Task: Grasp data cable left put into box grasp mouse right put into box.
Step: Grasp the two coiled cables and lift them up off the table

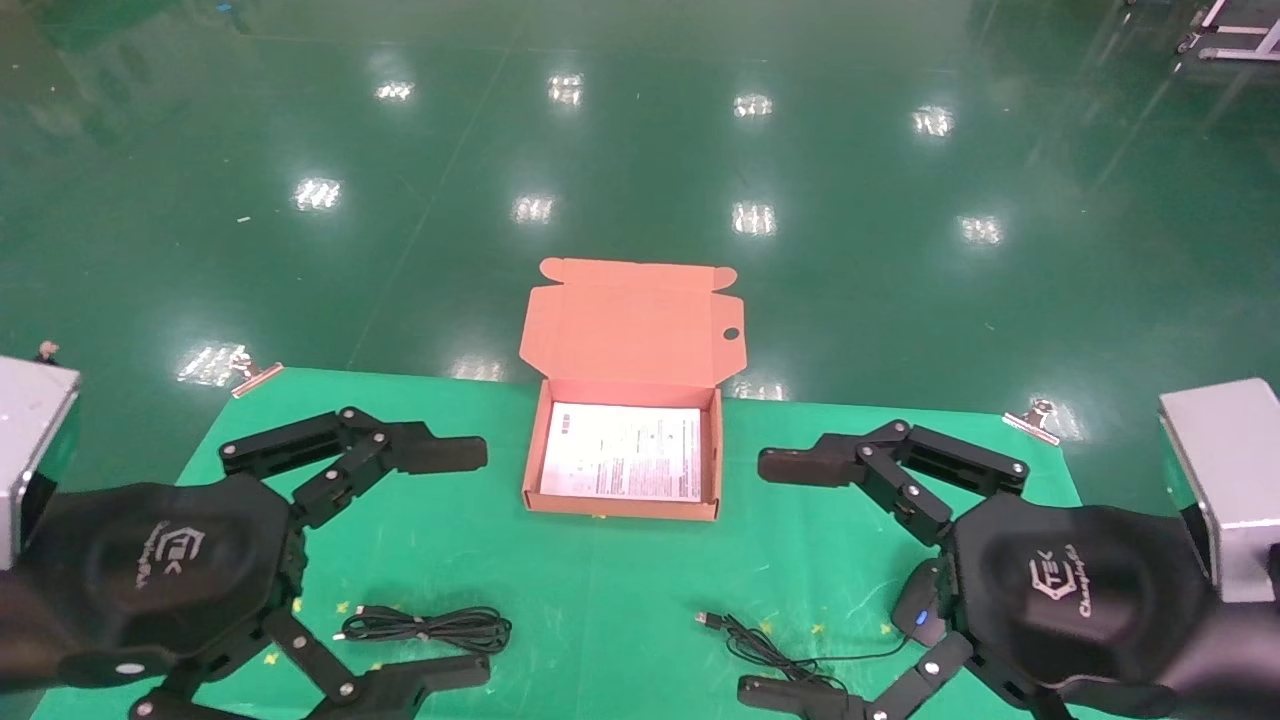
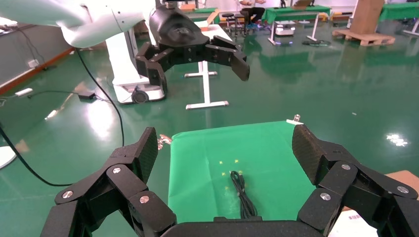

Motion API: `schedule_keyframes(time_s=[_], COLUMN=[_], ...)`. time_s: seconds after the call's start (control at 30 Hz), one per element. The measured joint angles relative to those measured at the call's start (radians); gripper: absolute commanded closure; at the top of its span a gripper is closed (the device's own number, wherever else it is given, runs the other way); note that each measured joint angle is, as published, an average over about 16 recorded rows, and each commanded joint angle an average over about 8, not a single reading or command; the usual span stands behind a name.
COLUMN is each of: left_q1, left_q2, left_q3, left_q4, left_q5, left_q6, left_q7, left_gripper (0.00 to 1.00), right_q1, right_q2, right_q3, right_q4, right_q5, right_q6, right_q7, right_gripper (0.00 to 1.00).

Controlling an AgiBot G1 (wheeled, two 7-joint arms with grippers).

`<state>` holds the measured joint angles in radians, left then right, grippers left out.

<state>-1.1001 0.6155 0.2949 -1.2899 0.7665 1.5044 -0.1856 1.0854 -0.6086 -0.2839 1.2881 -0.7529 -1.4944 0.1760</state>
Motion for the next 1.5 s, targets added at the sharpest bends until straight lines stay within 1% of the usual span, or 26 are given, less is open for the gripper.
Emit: schedule_keyframes(time_s=[0.2, 0.4, 0.53, 0.7, 0.87, 1.03, 1.23, 1.37, 1.5], left_q1=[-0.055, -0.141, -0.204, -0.282, -0.341, -0.374, -0.381, -0.376, -0.372], left_q2=[0.014, 0.045, 0.074, 0.122, 0.176, 0.23, 0.288, 0.322, 0.355], left_q3=[0.04, 0.109, 0.162, 0.237, 0.317, 0.393, 0.465, 0.49, 0.503], left_q4=[-0.001, 0.006, 0.015, 0.03, 0.046, 0.061, 0.097, 0.152, 0.236], left_q5=[0.087, 0.232, 0.347, 0.511, 0.685, 0.855, 1.019, 1.085, 1.125], left_q6=[0.005, 0.014, 0.021, 0.03, 0.028, 0.011, -0.029, -0.065, -0.103], left_q7=[-0.014, -0.042, -0.055, -0.05, -0.027, 0.001, 0.012, 0.007, 0.001], left_gripper=[0.0, 0.0, 0.0, 0.0, 0.0, 0.0, 0.0, 0.0, 0.0], right_q1=[0.045, 0.147, 0.239, 0.357, 0.448, 0.495, 0.496, 0.473, 0.441], right_q2=[0.003, -0.004, -0.02, -0.048, -0.08, -0.11, -0.138, -0.152, -0.166], right_q3=[-0.028, -0.111, -0.206, -0.352, -0.496, -0.608, -0.68, -0.702, -0.713], right_q4=[0.017, 0.041, 0.052, 0.059, 0.059, 0.059, 0.057, 0.055, 0.05], right_q5=[-0.087, -0.26, -0.397, -0.564, -0.703, -0.818, -0.922, -0.976, -1.017], right_q6=[-0.02, -0.052, -0.073, -0.083, -0.077, -0.056, -0.006, 0.04, 0.093], right_q7=[-0.038, -0.117, -0.179, -0.254, -0.288, -0.283, -0.233, -0.193, -0.151], right_gripper=[0.0, 0.0, 0.0, 0.0, 0.0, 0.0, 0.0, 0.0, 0.0])
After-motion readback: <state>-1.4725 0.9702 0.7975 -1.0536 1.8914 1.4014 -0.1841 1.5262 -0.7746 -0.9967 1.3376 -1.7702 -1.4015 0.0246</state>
